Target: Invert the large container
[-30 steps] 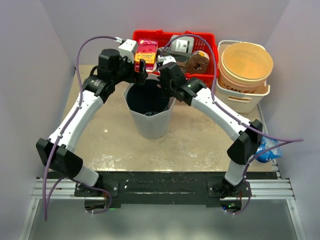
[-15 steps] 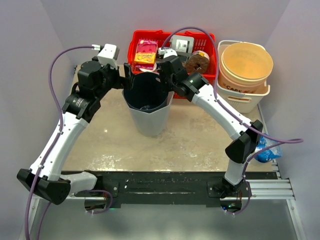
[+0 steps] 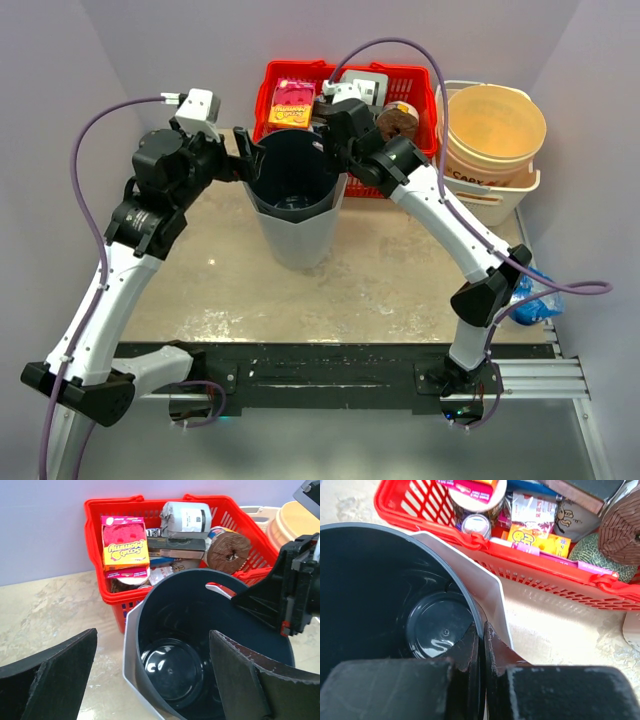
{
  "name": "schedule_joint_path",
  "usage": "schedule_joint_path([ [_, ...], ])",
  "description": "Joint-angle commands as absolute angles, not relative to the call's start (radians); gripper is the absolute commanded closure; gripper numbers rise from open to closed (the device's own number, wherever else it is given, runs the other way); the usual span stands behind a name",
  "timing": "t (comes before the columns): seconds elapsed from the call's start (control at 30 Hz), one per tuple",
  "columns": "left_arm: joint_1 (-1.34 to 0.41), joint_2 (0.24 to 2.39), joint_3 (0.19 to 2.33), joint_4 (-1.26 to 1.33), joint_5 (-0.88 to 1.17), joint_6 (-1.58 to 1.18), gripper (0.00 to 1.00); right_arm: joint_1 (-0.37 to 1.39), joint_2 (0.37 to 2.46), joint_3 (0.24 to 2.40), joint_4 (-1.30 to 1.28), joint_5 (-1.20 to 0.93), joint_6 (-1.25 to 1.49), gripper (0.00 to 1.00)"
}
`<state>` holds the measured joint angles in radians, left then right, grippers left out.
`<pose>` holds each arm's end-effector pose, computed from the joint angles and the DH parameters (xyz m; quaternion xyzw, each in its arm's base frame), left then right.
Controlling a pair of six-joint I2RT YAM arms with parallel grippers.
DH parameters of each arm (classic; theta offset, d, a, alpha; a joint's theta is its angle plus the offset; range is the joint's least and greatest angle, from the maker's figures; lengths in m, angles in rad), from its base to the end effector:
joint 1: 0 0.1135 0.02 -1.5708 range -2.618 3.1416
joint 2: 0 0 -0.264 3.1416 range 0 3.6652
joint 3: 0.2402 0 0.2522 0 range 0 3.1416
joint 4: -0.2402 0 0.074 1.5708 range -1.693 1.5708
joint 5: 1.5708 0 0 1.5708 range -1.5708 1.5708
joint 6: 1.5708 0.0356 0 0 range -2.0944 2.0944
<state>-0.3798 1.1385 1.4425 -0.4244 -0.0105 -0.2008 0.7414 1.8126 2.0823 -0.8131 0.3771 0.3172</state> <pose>0.2174 -0.0864 0.4706 0.0634 0.7457 -0.1861 0.6366 0.3002 0.2571 0.4375 -0.0900 0.8557 0.1028 0.4991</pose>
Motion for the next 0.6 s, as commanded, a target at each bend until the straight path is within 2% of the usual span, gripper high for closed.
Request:
schedule_joint_path([
  [0.0,-0.373,1.12,1.499,-0.434,0.058,-0.25,0.03,0.741,1.737,2.151,-0.75,0.434,0.359,1.0],
  [0.3,-0.373,1.057,1.482,-0.474,0.135,-0.439,0.04,0.742,1.71,2.125,-0.721,0.474,0.406,1.0],
  [0.57,-0.373,0.939,1.336,-0.401,0.244,-0.633,0.05,0.738,1.678,2.039,-0.684,0.506,0.459,1.0],
])
